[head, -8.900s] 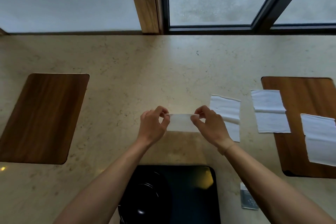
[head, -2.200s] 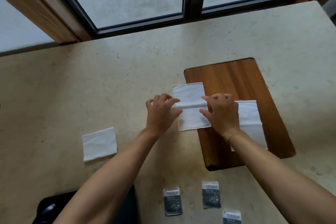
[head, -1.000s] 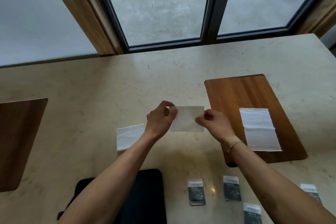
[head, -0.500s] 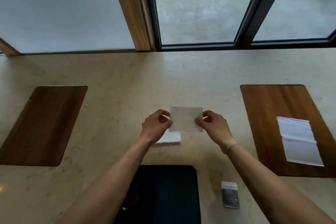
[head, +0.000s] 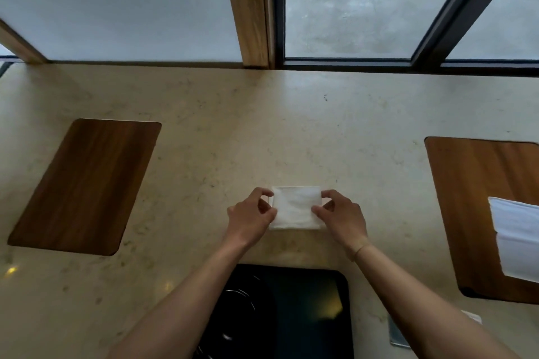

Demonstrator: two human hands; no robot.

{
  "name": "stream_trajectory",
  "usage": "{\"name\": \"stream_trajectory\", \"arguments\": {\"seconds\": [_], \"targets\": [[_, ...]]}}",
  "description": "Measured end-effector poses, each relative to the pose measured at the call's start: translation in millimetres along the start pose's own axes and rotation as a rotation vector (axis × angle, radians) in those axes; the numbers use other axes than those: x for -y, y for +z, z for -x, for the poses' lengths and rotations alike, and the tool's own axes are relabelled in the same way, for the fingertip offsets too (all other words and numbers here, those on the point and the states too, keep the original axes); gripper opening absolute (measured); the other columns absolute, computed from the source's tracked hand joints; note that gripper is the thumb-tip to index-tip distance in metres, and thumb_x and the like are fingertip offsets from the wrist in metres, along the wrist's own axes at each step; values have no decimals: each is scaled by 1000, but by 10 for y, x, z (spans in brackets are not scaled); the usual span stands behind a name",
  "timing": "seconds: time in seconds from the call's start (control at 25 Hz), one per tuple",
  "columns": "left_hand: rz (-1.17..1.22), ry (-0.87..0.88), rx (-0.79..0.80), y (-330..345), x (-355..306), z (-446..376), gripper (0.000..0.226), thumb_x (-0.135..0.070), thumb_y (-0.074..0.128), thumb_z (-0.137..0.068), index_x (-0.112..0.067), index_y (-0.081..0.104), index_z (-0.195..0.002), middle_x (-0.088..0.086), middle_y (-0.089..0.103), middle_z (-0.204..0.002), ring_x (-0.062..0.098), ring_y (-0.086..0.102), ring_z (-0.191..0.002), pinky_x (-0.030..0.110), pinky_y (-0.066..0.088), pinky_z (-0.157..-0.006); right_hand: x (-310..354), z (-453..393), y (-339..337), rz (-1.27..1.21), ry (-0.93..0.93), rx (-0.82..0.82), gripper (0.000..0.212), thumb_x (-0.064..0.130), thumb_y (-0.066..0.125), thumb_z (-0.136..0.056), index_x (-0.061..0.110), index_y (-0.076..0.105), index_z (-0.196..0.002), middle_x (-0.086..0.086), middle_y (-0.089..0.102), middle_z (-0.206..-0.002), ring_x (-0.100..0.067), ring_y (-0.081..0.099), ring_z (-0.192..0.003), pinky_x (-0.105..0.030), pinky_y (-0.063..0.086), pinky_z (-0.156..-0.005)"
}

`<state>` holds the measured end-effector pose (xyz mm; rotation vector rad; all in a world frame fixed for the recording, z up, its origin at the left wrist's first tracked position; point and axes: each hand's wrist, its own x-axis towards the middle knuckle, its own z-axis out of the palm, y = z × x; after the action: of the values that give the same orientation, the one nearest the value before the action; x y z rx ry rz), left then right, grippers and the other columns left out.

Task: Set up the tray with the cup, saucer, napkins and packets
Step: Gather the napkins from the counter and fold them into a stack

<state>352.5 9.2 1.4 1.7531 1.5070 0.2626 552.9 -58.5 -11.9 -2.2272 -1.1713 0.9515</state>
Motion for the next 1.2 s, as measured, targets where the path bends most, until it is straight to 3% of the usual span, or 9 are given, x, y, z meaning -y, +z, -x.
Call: {"name": "stream_trajectory", "arguments": {"seconds": [0.2, 0.4, 0.56, 0.72, 0.84, 1.0, 1.2], "targets": [[-15, -28, -20, 129, 143, -41, 29, -40, 64, -81, -49, 47, -103, -20, 63, -79, -9, 56, -79, 35, 31, -91, -37, -59, 117, 123, -22, -12, 34, 42, 60, -85, 34, 57, -117, 16, 61, -79, -12, 62, -77, -41, 54, -79], [-58, -53, -20, 166, 144, -56, 30, -36, 64, -83, -41, 50, -109, -19, 61, -79, 3, 61, -79, 35, 30, -89, -86, -89, 190, 220, -72, -54, 40, 40, 61, -86, 31, 55, -124, 9, 68, -83, -18, 64, -81, -42, 49, -84], [-80, -40, -30, 169, 129, -56, 32, -33, 64, -83, -37, 51, -112, -17, 61, -77, 3, 60, -79, 32, 26, -86, -101, -92, 204, 295, -82, -74, 46, 40, 60, -86, 29, 50, -129, 1, 70, -89, -22, 63, -84, -38, 45, -80], [-130, -25, -35, 180, 113, -61, 33, -32, 64, -84, -34, 51, -115, -17, 60, -75, 5, 61, -79, 32, 27, -86, -88, -69, 211, 376, -117, -111, 41, 41, 62, -85, 26, 52, -122, 3, 64, -77, -18, 58, -69, -33, 45, -69], [-151, -35, -38, 180, 121, -65, 34, -31, 63, -83, -35, 51, -115, -18, 59, -72, 6, 60, -77, 33, 27, -84, -83, -40, 220, 393, -133, -122, 43, 45, 64, -85, 25, 52, -121, 3, 64, -77, -16, 57, -66, -33, 49, -69], [-149, -38, -51, 152, 161, -52, 33, -33, 62, -82, -36, 52, -113, -19, 59, -73, 0, 58, -75, 34, 29, -83, -100, -6, 160, 354, -106, -108, 53, 48, 63, -85, 26, 49, -131, 3, 68, -90, -18, 63, -81, -40, 53, -79], [-140, 76, -101, 152, -11, -33, 26, -39, 64, -82, -37, 55, -107, -19, 61, -86, -8, 57, -75, 40, 44, -91, -241, 108, -100, 293, -87, -140, 51, 51, 56, -88, 31, 48, -134, 7, 64, -110, -18, 56, -105, -40, 43, -89]]}}
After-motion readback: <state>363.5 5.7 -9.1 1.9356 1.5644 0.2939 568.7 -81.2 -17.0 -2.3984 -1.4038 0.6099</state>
